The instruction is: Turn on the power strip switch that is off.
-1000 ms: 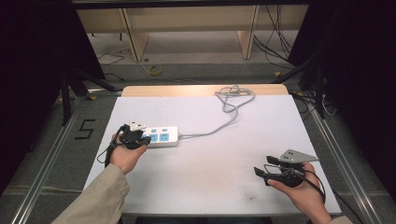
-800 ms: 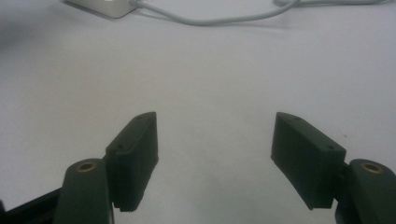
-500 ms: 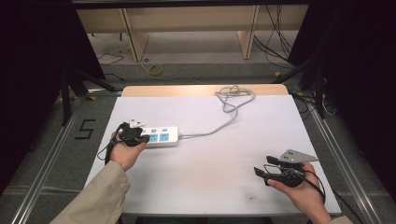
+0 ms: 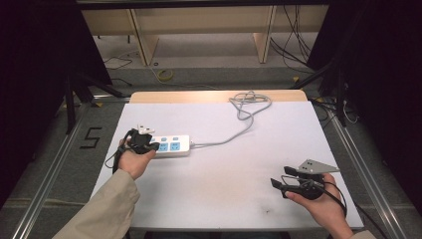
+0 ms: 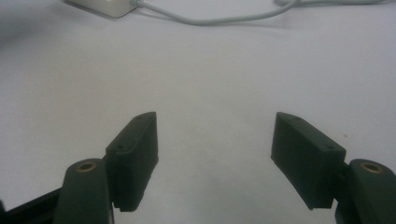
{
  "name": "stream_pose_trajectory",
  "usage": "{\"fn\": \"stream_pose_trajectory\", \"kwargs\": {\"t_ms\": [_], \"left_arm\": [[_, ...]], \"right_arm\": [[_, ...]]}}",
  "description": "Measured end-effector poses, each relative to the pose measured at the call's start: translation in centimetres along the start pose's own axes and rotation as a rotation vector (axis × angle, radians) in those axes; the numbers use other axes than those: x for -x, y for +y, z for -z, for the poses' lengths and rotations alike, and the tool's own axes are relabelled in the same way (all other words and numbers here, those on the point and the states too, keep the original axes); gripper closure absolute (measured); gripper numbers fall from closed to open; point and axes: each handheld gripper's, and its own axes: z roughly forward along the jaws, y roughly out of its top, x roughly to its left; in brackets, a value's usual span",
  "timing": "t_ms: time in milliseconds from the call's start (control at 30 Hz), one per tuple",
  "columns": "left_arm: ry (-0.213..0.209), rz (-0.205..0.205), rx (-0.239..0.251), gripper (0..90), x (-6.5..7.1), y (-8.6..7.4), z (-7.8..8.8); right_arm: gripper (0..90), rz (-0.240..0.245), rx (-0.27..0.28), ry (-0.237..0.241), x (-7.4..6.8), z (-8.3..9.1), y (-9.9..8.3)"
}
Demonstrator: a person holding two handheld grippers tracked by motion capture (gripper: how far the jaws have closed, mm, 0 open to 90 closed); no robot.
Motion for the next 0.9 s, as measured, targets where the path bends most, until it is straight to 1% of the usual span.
{"fn": "stream_pose_trajectory", "kwargs": {"t_ms": [200, 833, 900], "left_arm": [[0.002, 0.012, -0.001, 89.6, -0.11, 0.11, -0.22], [0.011, 0.017, -0.011, 89.6, -0.59, 0.28, -0.72], [0.012, 0.024, -0.008, 89.7, -0.60, 0.31, -0.77]], "right_arm": [[32.1, 0.000, 0.000, 0.000, 0.00, 0.01, 0.00], [32.1, 0.000, 0.001, 0.001, -0.01, -0.03, -0.02], [32.1, 0.000, 0.000, 0.000, 0.00, -0.02, -0.02]]}}
